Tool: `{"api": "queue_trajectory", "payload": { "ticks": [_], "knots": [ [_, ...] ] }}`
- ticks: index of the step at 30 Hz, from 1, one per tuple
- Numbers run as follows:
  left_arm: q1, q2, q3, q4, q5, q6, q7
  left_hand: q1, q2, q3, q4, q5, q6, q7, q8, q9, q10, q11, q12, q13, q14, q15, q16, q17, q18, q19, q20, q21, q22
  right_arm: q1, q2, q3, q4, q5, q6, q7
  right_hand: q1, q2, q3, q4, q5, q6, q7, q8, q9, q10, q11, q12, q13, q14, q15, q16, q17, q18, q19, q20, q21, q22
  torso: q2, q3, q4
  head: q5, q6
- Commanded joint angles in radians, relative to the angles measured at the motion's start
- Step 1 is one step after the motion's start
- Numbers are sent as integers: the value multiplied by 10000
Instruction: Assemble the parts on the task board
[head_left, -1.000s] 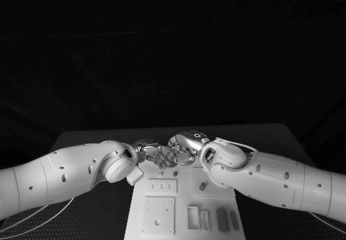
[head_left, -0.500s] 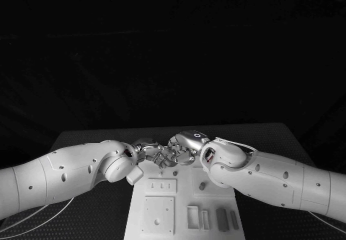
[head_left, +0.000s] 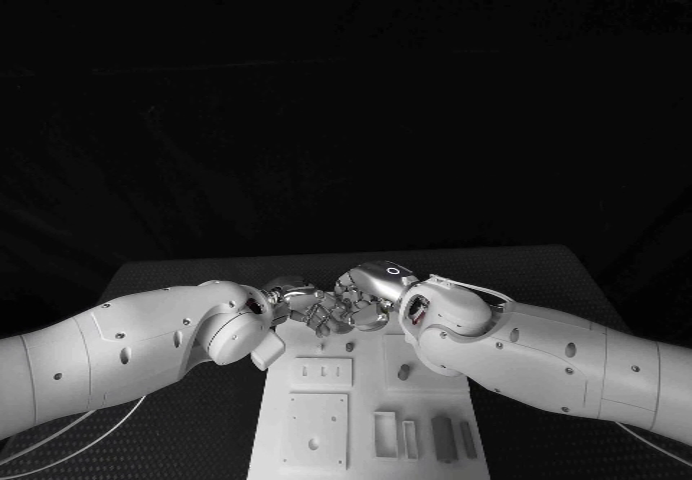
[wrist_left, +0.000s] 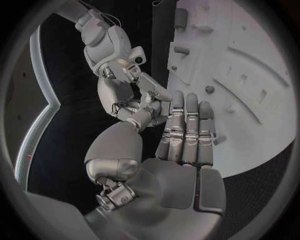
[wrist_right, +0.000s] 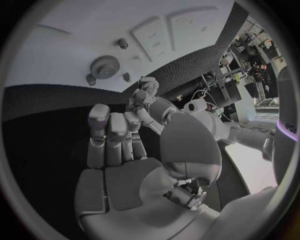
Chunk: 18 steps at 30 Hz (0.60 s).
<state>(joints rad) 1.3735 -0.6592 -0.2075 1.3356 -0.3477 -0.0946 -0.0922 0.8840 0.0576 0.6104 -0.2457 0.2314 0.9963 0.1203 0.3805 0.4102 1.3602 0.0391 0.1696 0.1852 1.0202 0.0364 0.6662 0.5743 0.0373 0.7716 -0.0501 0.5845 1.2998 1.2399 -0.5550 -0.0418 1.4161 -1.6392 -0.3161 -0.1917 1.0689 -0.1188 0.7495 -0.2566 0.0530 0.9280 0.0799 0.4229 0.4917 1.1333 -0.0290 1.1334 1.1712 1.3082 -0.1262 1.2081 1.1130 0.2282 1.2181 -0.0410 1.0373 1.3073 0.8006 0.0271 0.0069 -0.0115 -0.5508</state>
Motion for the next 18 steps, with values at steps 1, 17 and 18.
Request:
{"api": "queue_trajectory", "payload": {
  "ticks": [1,17,18],
  "knots": [
    [51,42,56,77,3,-58,277,-101,-21,60,-19,-31,248,-186,68,12,75,1,55,14,72,16,40,15,36,-17,-69,34,12,-53,22,-41,44,-27,365,59,-51,-80,61,-12,-45,1222,-47,35,9,2,-52,-3,-15,4,-99,-43,-17,336,62,-33,-55,7,1,1,0,10,1],
    [49,14,54,65,-287,-176,180,-685,208,107,-333,1260,741,-435,347,557,448,-274,732,404,300,-292,896,422,-93,199,-365,274,73,-55,-112,-42,59,-20,380,-46,-74,-278,390,156,-45,1222,-45,38,-32,13,-49,-30,-18,23,-93,-78,-22,336,94,-21,-80,-20,1,18,-11,11,1],
    [49,11,54,58,-306,-180,174,-697,208,114,-337,1267,747,-439,349,578,445,-279,752,417,302,-299,917,428,-99,201,-373,279,73,-60,-120,-42,64,-13,391,-48,-73,-291,416,172,-45,1221,-45,38,-35,14,-49,-32,-17,24,-93,-80,-22,336,97,-21,-81,-21,2,17,-9,7,3]
  ]
}}
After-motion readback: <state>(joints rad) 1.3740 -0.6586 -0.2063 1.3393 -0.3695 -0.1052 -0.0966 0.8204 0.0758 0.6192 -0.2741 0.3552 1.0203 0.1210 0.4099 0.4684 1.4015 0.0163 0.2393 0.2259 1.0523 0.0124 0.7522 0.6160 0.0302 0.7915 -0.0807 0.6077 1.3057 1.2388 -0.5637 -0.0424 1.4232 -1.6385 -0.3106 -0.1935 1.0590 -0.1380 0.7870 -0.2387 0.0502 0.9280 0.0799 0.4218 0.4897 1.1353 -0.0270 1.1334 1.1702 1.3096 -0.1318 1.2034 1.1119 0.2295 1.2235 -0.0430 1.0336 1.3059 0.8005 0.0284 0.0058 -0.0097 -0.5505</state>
